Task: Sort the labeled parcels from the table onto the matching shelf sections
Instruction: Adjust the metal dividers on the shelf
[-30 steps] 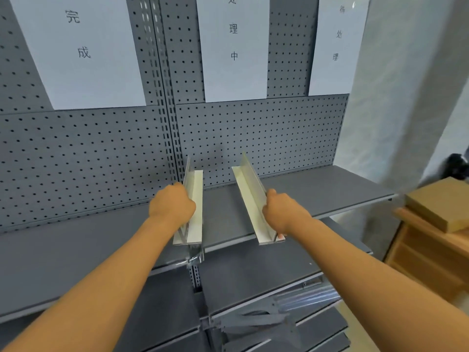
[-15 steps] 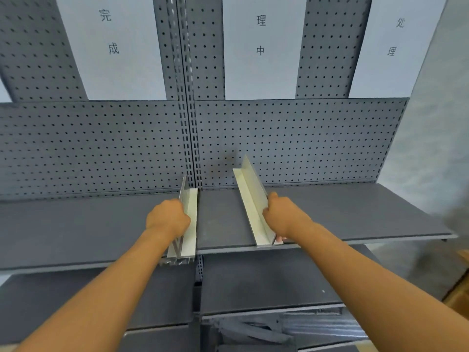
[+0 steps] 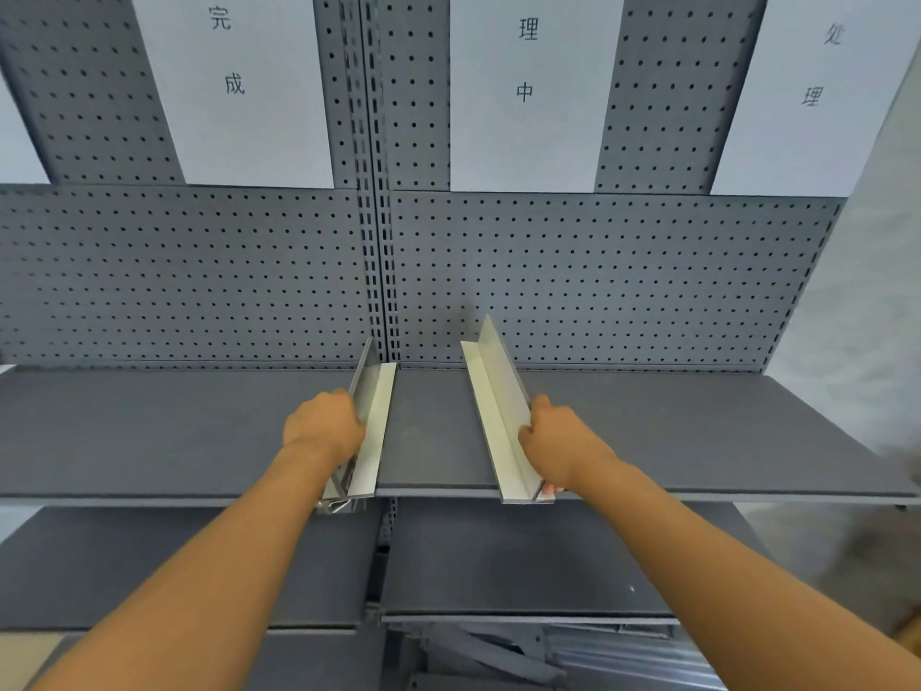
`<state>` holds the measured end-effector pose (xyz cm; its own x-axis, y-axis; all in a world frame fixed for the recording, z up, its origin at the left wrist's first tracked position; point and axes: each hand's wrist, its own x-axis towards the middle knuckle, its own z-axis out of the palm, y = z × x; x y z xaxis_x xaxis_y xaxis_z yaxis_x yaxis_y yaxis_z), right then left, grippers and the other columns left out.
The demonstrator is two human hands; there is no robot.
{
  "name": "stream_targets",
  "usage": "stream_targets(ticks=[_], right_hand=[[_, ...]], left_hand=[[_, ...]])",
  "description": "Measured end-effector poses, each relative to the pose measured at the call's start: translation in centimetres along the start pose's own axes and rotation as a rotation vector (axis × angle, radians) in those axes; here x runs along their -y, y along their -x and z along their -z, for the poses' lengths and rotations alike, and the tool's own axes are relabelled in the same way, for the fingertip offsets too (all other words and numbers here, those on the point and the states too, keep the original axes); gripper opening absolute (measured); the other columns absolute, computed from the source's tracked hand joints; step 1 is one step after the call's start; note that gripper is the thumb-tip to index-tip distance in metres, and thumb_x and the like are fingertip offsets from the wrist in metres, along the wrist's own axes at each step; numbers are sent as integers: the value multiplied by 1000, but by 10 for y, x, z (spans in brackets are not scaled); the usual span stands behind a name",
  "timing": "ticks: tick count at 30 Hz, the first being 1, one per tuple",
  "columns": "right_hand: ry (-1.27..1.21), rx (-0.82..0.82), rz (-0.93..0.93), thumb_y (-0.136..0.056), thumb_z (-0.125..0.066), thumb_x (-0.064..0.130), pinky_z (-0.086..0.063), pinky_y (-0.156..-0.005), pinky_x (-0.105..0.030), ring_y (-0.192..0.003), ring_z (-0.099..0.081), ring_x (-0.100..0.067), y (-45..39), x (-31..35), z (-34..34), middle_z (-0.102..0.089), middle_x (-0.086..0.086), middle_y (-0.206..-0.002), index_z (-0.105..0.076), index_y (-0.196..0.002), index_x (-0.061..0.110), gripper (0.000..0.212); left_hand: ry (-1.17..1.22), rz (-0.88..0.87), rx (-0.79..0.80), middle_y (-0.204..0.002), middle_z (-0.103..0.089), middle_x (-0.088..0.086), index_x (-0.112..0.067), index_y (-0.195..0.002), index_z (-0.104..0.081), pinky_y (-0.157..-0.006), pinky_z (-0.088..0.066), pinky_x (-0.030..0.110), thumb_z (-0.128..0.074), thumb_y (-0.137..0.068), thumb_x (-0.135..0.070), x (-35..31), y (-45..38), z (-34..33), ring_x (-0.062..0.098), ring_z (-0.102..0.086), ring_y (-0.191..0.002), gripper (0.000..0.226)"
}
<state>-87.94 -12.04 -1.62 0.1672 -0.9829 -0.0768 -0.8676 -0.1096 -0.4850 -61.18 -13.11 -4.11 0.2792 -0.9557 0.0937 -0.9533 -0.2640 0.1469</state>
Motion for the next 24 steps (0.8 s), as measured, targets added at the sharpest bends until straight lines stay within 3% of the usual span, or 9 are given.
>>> stream_targets(ticks=[3, 7, 12, 16, 20, 24], right_hand=[[-7, 10, -16, -103, -33, 8, -47, -59, -34, -78, -55, -31, -2, 2, 0, -53, -15, -101, -41, -128, 0, 28], [4, -5, -24, -103, -34, 8, -36, -49, -26, -81, -53, -30, -4, 7, -1, -58, -19, -108, -41, -128, 0, 28], [5, -12, -47, -102, -34, 7, -49, -68, -38, -84, -58, -34, -3, 16, 2, -58, -22, -120, -41, -130, -1, 30], [9, -43, -64, -102, -33, 6, -53, -75, -40, -98, -65, -40, -1, 21, 9, -57, -22, -124, -40, -132, 0, 32], [37, -99, -71, -102, -35, 8, -50, -73, -38, -88, -55, -32, 5, 17, 19, -58, -21, -124, -39, -133, -1, 32], [70, -138, -78, -102, -34, 9, -46, -71, -37, -86, -53, -30, 14, 0, 34, -58, -20, -123, -40, -132, 0, 32]], left_hand=[[-3, -3, 1, -99, -62, 12, -3, -115, -55, -65, -47, 34, -44, -99, -13, 1, -5, -2, 28, -56, -81, 22], [-23, -24, 36, -92, -56, 8, -3, -118, -52, -63, -44, 33, -43, -98, -12, 0, -11, -1, 27, -56, -80, 23], [-39, -44, 50, -119, -59, 11, -7, -128, -48, -72, -44, 33, -37, -103, -31, 1, -11, 11, 30, -60, -101, 37], [-157, -294, -142, -126, -55, 11, -9, -127, -50, -78, -46, 38, -41, -102, -30, -15, -9, 35, 30, -57, -110, 34], [-266, -585, -193, -111, -60, 7, -11, -116, -53, -76, -47, 36, -39, -102, -29, -51, 1, 44, 27, -59, -98, 27], [-326, -710, -228, -105, -62, 8, -11, -110, -53, -71, -38, 34, -40, -101, -28, -88, 14, 37, 28, -60, -93, 24]])
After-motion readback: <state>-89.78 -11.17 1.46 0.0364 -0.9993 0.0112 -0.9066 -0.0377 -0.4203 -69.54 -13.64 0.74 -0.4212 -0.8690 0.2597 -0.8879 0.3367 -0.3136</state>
